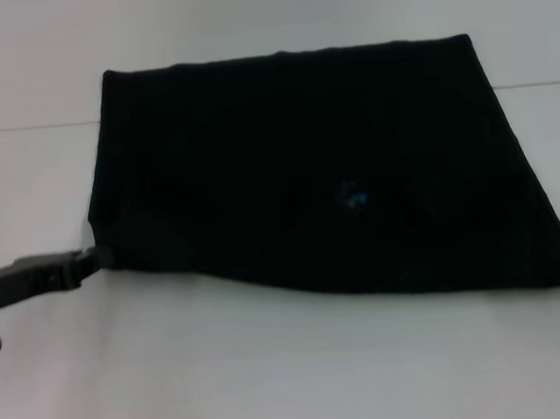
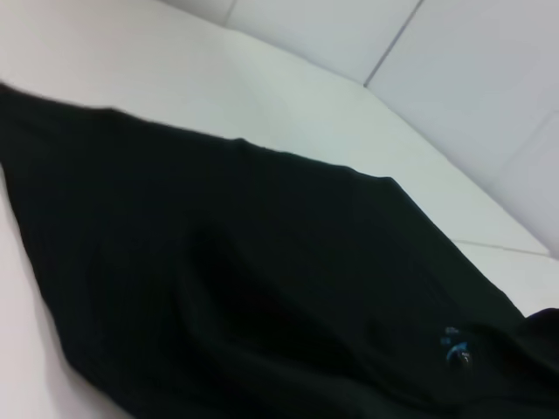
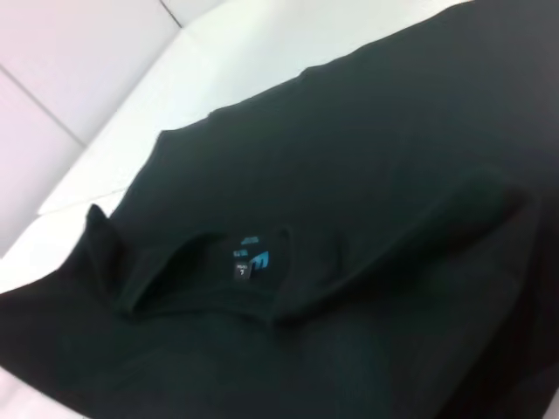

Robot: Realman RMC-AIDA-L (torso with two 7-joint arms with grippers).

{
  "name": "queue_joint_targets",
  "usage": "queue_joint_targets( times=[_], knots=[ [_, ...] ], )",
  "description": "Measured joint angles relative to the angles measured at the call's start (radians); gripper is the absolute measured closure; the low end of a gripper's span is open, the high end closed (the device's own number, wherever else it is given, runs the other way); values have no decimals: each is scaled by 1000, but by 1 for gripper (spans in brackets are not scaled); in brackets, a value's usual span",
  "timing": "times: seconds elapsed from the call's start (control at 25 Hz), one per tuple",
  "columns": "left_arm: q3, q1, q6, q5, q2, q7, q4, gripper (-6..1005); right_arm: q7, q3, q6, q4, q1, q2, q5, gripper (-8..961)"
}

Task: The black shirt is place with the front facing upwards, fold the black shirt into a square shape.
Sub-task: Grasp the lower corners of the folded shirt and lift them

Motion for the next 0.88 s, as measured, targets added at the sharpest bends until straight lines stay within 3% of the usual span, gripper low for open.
queue_joint_targets(
  times=[0.2,0.6,0.88],
  knots=[
    [-2,68,135,6,12,9,7,992,-88,71,-136,-35,-88,25,-1,951],
    [-7,129,357,132,13,43,10,992,-216,131,-302,-36,-208,32,-6,951],
    [-10,148,419,159,10,50,8,992,-247,134,-343,-33,-270,34,-18,950]
  ],
)
